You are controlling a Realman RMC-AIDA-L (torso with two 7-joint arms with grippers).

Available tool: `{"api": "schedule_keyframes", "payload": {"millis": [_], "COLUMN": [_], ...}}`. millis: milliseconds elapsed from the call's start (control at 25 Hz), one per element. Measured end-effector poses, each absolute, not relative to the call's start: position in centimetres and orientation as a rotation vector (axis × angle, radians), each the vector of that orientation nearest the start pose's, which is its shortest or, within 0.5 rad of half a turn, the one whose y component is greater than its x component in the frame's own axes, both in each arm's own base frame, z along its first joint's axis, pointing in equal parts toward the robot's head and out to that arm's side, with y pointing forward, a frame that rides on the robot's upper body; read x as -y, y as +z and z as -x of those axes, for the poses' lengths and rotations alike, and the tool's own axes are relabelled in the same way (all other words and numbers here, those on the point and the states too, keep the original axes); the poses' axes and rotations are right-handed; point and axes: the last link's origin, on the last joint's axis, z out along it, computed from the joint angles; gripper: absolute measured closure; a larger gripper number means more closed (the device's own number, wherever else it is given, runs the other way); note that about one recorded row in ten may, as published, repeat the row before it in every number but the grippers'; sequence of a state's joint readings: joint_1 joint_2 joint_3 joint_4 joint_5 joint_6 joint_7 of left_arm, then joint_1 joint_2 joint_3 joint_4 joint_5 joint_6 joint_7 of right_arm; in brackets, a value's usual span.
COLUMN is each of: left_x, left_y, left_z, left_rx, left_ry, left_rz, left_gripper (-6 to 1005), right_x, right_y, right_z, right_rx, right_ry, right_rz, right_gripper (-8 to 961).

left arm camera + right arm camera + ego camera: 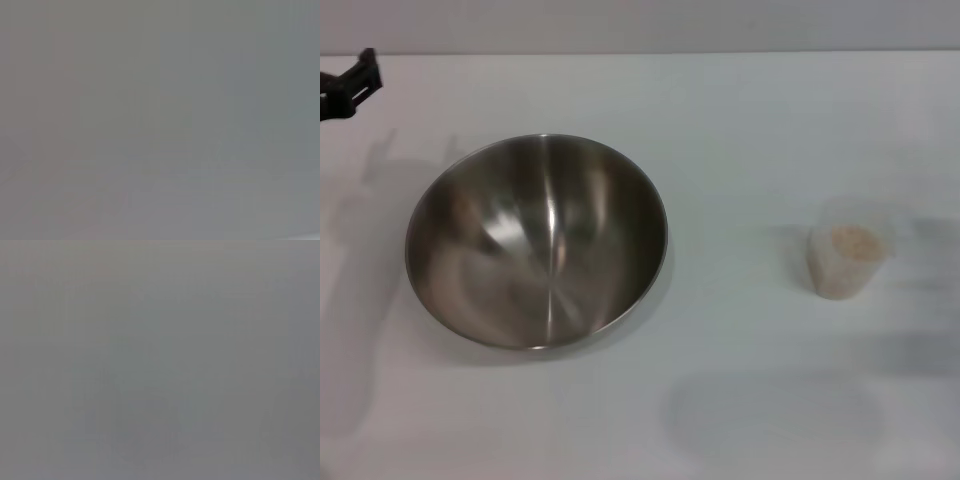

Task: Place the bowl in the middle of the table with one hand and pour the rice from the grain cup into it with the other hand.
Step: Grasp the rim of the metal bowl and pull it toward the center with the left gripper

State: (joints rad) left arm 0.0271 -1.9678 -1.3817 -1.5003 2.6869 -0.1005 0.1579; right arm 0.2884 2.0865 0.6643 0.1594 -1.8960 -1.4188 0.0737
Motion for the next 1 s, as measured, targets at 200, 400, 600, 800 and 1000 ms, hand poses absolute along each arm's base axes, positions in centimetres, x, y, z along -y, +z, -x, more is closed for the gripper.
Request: {"api": "schedule_keyframes", "payload": {"millis": [200,400,600,800,1000], "left_x": [-35.7,-36.1,-35.3,-34.2,-33.0], "left_y": [6.9,7.9,9.0,9.9,9.5], "left_z": [23.5,21.9,20.8,20.9,21.9], "left_rx": [0.832,0.897,0.974,0.985,0.979], "left_ry": [-0.254,-0.197,-0.263,-0.27,-0.223], "left_rz": [1.833,1.924,2.066,2.151,2.173], "left_gripper": [167,167,167,165,163], "right_x": [-27.2,-27.1,-26.8,-26.7,-26.7], "right_y": [2.1,2.1,2.1,2.1,2.1], "right_z": [-36.2,-36.3,-36.5,-36.5,-36.6], "right_rx": [-0.503,-0.504,-0.508,-0.509,-0.509], "right_ry": [0.694,0.692,0.685,0.684,0.681], "right_rz": [1.287,1.288,1.286,1.285,1.286], "right_gripper": [113,114,114,114,113]}}
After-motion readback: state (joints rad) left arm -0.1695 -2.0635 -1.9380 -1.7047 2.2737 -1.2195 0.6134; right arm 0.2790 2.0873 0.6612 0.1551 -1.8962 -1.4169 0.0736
